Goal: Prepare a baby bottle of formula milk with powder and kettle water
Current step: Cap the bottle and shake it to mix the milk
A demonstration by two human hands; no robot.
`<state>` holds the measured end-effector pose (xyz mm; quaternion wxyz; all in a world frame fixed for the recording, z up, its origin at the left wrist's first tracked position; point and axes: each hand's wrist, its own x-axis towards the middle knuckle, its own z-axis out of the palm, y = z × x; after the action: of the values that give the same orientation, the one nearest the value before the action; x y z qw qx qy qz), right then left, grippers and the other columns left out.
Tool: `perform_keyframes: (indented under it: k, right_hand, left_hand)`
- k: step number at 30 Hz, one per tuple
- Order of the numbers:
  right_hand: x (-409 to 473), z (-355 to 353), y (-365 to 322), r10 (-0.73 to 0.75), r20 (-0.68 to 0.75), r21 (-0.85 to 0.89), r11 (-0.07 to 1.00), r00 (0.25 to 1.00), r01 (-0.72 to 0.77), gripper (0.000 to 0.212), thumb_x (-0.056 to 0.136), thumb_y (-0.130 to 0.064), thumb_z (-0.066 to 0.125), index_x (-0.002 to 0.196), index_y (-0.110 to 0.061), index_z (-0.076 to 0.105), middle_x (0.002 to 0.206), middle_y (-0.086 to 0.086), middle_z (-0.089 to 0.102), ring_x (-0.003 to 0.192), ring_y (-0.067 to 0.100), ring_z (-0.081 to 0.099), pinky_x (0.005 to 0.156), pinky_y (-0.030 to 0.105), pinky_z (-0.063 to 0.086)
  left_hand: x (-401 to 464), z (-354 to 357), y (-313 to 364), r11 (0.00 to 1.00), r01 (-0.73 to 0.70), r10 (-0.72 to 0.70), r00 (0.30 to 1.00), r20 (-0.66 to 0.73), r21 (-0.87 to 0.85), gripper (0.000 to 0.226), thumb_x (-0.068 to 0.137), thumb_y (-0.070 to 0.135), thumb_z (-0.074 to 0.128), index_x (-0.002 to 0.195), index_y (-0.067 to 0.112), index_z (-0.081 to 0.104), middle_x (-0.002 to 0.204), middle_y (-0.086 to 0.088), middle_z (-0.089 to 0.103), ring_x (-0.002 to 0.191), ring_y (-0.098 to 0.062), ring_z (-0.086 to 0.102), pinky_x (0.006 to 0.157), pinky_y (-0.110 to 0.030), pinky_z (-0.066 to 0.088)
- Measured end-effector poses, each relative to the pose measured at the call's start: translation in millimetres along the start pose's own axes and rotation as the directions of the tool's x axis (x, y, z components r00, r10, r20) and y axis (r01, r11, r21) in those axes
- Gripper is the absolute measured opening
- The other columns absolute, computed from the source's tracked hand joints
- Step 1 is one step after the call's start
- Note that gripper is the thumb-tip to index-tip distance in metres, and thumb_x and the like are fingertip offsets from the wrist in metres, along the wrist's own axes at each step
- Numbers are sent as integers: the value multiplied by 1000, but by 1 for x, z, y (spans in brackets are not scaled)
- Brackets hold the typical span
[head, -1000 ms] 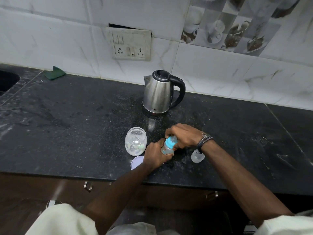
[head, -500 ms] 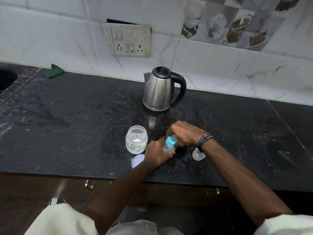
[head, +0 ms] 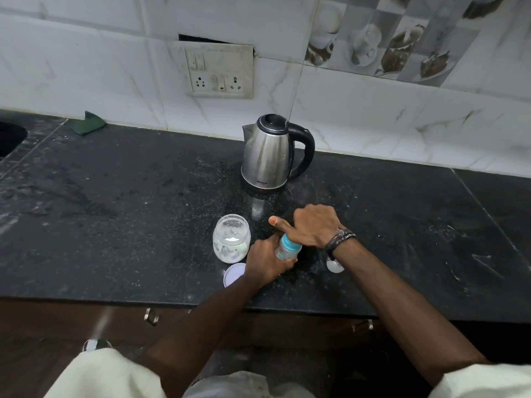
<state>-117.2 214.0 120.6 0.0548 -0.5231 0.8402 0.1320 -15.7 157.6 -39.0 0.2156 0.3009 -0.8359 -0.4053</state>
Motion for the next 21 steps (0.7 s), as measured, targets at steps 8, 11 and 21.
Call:
perform_keyframes:
  k: [8, 11, 21]
  right_hand:
    - [-4, -3, -2, -205, 101, -63, 975, 974, 212, 35, 77, -20, 74, 109, -12, 63, 113, 13, 66, 102, 35, 65, 68, 34, 40]
    - [-5, 1, -1, -202, 11, -42, 978, 979, 202, 28, 73, -24, 74, 94, -12, 60, 107, 14, 67, 96, 35, 65, 66, 34, 39]
    - [-12, 26, -3, 52, -212, 135, 991, 976, -23, 44, 78, -56, 64, 73, -14, 51, 93, 12, 70, 88, 33, 65, 67, 33, 39]
  left_hand:
    - [0, 1, -1, 1000, 2, -1, 1000, 14, -8, 59, 64, 62, 69, 111, 26, 63, 93, 1, 76, 85, -24, 71, 71, -43, 55]
    - [1, 2, -3, 1000, 0, 0, 1000, 13, -9, 58, 63, 62, 70, 108, 26, 62, 91, 2, 75, 82, -23, 70, 69, -43, 55]
    - [1, 5, -7, 1000, -26, 26, 1000, -9, -6, 57, 64, 63, 70, 107, 26, 65, 87, 1, 76, 81, -22, 71, 69, -42, 56]
